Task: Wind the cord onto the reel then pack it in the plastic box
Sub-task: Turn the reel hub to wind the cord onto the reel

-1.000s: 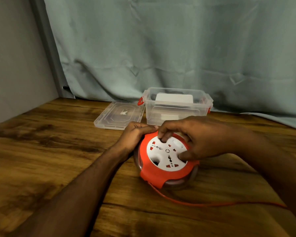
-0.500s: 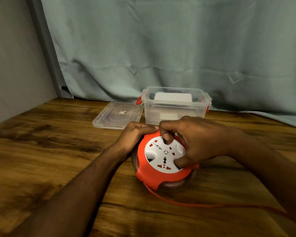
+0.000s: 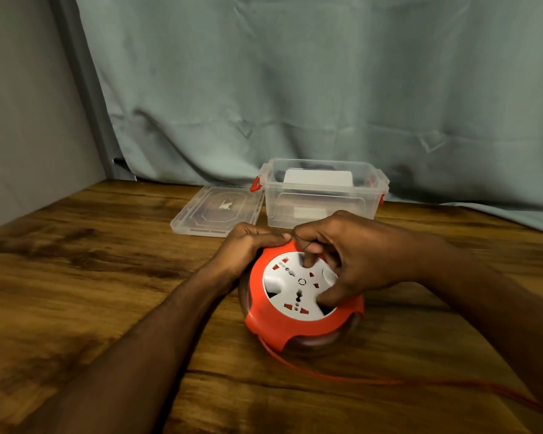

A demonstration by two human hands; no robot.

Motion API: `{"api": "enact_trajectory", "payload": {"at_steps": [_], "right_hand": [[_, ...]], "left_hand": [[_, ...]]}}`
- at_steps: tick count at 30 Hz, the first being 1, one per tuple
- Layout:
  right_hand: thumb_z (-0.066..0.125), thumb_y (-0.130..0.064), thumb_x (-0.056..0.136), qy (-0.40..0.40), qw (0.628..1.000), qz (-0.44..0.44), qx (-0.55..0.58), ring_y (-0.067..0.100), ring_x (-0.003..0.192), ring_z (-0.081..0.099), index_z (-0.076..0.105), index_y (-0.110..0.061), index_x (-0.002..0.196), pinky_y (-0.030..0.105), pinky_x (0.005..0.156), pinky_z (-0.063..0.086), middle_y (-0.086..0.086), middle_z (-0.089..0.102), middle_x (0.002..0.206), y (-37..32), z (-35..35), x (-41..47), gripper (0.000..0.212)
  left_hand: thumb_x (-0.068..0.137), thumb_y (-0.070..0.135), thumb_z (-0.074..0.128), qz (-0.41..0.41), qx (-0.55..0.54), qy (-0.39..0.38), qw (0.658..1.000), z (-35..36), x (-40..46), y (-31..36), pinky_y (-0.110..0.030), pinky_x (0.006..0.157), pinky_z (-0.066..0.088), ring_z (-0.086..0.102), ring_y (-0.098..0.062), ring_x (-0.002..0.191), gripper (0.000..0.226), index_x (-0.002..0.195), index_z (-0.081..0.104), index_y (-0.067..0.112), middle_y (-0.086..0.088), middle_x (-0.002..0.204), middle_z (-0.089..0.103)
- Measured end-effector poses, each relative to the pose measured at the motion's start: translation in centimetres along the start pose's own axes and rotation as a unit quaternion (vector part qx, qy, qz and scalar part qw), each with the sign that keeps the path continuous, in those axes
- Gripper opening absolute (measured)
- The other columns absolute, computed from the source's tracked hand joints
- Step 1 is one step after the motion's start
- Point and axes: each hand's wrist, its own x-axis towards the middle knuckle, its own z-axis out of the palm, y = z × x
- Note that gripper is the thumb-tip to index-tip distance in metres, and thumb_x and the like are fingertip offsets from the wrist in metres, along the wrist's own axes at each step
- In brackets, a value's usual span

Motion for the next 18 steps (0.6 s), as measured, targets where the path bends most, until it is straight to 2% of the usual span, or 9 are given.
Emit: {"api": "enact_trajectory", "payload": {"at_steps": [2,6,8,10,12,14,18], "right_hand": [[0.094,-0.019,0.067,0.003,1.0,0.004,0.01,0.001,0.096,0.07,0.057,-0.019,0.094,0.016,0.06,0.058,-0.01,0.071,0.103,0.2,0.2,0.1,0.046],[0.095,-0.023,0.066,0.006,1.0,0.017,-0.001,0.007,0.096,0.071,0.053,-0.023,0.089,0.016,0.056,0.056,-0.007,0.07,0.098,0.4,0.4,0.3,0.048],[0.095,-0.028,0.065,0.006,0.999,0.03,-0.016,0.004,0.094,0.069,0.052,-0.024,0.089,0.017,0.058,0.058,-0.008,0.069,0.097,0.4,0.7,0.4,0.049],[0.094,-0.034,0.063,0.024,0.998,0.045,-0.022,-0.002,0.079,0.064,0.05,-0.028,0.085,0.018,0.056,0.053,-0.01,0.066,0.086,0.2,1.2,0.5,0.05],[0.094,-0.038,0.061,0.05,0.996,0.07,-0.022,0.003,0.07,0.06,0.049,-0.029,0.081,0.021,0.056,0.05,-0.01,0.063,0.078,0.1,1.6,0.7,0.051],[0.094,-0.042,0.058,0.064,0.992,0.102,-0.03,0.007,0.074,0.059,0.049,-0.029,0.081,0.025,0.056,0.049,-0.011,0.061,0.08,0.0,1.9,0.9,0.052],[0.089,-0.063,0.047,0.112,0.976,0.184,-0.046,0.011,0.081,0.057,0.046,-0.031,0.076,0.028,0.053,0.041,-0.01,0.058,0.087,-0.3,2.7,1.2,0.061]], "left_hand": [[0.09,0.009,0.068,-0.005,-0.002,0.006,1.0,-0.1,0.0,-0.1,-0.028,0.061,0.057,0.069,-0.024,0.058,0.02,0.086,0.075,-0.01,-0.02,0.074,0.076],[0.09,0.01,0.07,-0.014,-0.007,0.011,1.0,-0.3,0.1,-0.2,-0.03,0.064,0.058,0.071,-0.028,0.062,0.024,0.091,0.074,-0.014,-0.027,0.081,0.076],[0.09,0.01,0.071,-0.013,-0.015,0.015,1.0,-0.4,0.2,-0.4,-0.033,0.068,0.058,0.072,-0.032,0.067,0.024,0.092,0.075,-0.014,-0.03,0.086,0.076],[0.089,0.011,0.072,-0.014,-0.027,0.032,0.999,-0.4,0.2,-0.5,-0.037,0.072,0.058,0.072,-0.035,0.072,0.025,0.094,0.075,-0.013,-0.032,0.089,0.075],[0.088,0.011,0.073,-0.015,-0.041,0.055,0.998,-0.3,0.3,-0.5,-0.038,0.072,0.059,0.072,-0.037,0.074,0.026,0.096,0.075,-0.013,-0.032,0.091,0.075],[0.088,0.011,0.073,-0.008,-0.042,0.074,0.996,-0.2,0.5,-0.6,-0.036,0.069,0.059,0.071,-0.037,0.074,0.025,0.096,0.075,-0.013,-0.032,0.09,0.075],[0.089,0.01,0.073,-0.005,-0.044,0.089,0.995,-0.3,0.7,-0.9,-0.035,0.068,0.059,0.071,-0.037,0.075,0.026,0.095,0.074,-0.015,-0.033,0.09,0.075]]}}
